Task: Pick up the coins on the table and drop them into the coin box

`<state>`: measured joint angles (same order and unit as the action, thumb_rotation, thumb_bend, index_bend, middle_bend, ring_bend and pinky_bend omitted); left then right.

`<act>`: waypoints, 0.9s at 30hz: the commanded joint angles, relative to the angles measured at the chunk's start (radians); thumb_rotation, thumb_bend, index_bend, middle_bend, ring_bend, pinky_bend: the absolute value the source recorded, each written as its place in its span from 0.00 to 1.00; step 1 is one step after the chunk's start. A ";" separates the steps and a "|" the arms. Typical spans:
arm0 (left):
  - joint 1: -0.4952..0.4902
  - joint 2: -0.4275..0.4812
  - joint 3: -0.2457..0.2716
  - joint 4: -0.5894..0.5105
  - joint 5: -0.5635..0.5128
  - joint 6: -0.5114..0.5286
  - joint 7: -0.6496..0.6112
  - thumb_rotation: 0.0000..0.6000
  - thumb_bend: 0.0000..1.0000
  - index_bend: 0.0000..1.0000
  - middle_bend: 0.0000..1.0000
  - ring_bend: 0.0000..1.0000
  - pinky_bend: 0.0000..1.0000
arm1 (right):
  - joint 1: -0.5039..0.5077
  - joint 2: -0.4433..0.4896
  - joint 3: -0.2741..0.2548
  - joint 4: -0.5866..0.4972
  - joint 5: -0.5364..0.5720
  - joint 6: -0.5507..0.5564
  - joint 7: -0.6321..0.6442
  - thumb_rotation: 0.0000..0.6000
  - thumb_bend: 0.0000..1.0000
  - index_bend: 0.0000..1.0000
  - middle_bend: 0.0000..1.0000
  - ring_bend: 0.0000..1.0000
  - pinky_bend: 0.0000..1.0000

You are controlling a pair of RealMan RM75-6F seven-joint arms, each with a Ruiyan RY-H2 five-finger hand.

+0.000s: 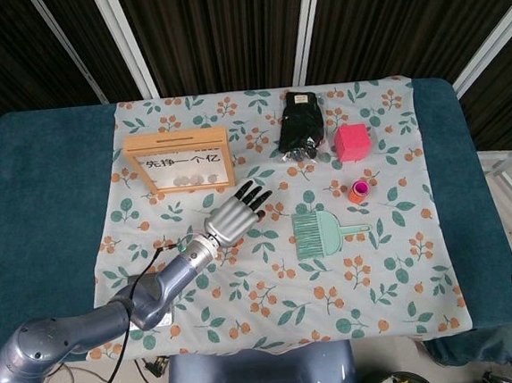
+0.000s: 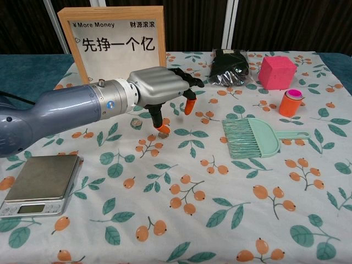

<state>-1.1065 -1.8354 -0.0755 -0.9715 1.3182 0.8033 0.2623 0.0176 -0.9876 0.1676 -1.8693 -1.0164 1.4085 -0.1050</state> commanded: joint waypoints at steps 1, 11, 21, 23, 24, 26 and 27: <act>0.001 -0.010 -0.001 0.016 0.008 -0.007 -0.006 1.00 0.15 0.43 0.01 0.00 0.00 | 0.000 0.001 0.000 -0.001 -0.001 -0.001 0.003 1.00 0.39 0.16 0.06 0.02 0.00; 0.015 -0.028 -0.001 0.052 0.026 -0.017 -0.038 1.00 0.15 0.44 0.01 0.00 0.00 | 0.002 0.013 -0.007 -0.001 -0.013 -0.020 0.019 1.00 0.39 0.16 0.06 0.02 0.00; 0.021 -0.032 -0.008 0.076 0.040 -0.022 -0.049 1.00 0.12 0.45 0.01 0.00 0.00 | 0.003 0.015 -0.006 0.001 -0.010 -0.021 0.024 1.00 0.39 0.16 0.06 0.02 0.00; 0.022 -0.031 -0.009 0.077 0.041 -0.024 -0.051 1.00 0.11 0.45 0.01 0.00 0.00 | 0.003 0.015 -0.006 0.001 -0.010 -0.022 0.024 1.00 0.39 0.16 0.06 0.02 0.00; 0.023 -0.030 -0.011 0.077 0.042 -0.025 -0.052 1.00 0.10 0.45 0.01 0.00 0.00 | 0.003 0.014 -0.006 0.001 -0.010 -0.022 0.024 1.00 0.39 0.16 0.06 0.02 0.00; 0.024 -0.029 -0.013 0.077 0.044 -0.025 -0.052 1.00 0.09 0.45 0.01 0.00 0.00 | 0.003 0.014 -0.006 0.002 -0.010 -0.021 0.024 1.00 0.39 0.16 0.06 0.02 0.00; 0.024 -0.029 -0.014 0.077 0.045 -0.024 -0.052 1.00 0.09 0.45 0.01 0.00 0.00 | 0.003 0.014 -0.006 0.002 -0.010 -0.022 0.024 1.00 0.39 0.16 0.06 0.02 0.00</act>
<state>-1.0823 -1.8641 -0.0888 -0.8942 1.3630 0.7791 0.2106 0.0211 -0.9737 0.1612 -1.8675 -1.0267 1.3870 -0.0809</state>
